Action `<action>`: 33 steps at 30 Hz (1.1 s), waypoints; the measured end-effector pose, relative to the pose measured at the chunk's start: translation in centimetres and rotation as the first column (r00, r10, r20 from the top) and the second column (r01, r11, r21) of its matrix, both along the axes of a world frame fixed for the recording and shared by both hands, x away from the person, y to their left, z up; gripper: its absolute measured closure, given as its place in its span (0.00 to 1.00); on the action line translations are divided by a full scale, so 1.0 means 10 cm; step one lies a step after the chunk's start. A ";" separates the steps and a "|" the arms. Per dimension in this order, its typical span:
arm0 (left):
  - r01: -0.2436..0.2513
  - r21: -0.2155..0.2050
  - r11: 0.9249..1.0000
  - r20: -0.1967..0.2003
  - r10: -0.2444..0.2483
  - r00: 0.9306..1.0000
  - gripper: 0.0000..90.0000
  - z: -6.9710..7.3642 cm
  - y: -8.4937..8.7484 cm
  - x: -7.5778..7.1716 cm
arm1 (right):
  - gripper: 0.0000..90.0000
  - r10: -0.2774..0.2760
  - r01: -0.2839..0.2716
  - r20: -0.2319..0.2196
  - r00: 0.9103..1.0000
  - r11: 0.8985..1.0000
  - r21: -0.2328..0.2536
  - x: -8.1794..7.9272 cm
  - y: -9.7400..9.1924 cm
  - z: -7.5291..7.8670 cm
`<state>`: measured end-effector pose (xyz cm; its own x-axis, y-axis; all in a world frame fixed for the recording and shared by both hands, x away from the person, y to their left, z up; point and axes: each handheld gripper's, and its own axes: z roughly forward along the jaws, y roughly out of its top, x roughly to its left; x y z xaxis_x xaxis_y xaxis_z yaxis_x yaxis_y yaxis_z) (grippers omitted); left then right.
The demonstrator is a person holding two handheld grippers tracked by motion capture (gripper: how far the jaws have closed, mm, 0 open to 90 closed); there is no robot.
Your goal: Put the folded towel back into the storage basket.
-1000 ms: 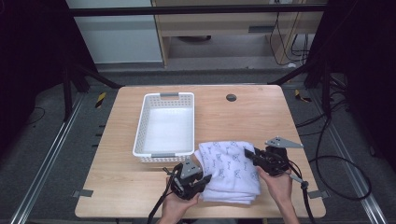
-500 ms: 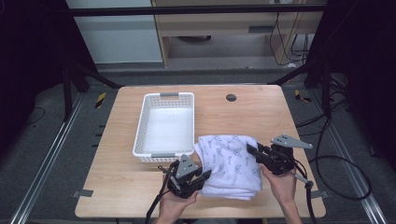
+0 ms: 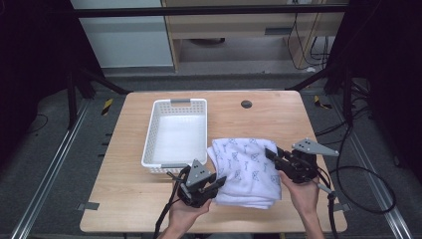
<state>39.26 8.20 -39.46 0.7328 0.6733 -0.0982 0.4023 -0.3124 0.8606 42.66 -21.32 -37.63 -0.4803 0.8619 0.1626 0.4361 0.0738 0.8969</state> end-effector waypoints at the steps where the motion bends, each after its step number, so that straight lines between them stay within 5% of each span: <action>1: 0.001 -0.003 1.000 0.006 -0.001 1.000 0.83 0.03 0.01 0.01 | 0.80 -0.003 0.003 0.003 1.000 1.000 0.003 0.00 0.00 0.02; 16: -0.037 -0.045 0.998 0.072 0.040 0.997 0.84 0.36 0.23 0.12 | 0.80 -0.004 0.003 0.078 0.997 1.000 0.009 0.14 0.19 0.46; 33: -0.086 -0.076 0.993 0.088 0.093 0.992 0.84 0.44 0.57 0.28 | 0.80 0.019 -0.019 0.085 0.996 1.000 -0.005 0.38 0.56 0.60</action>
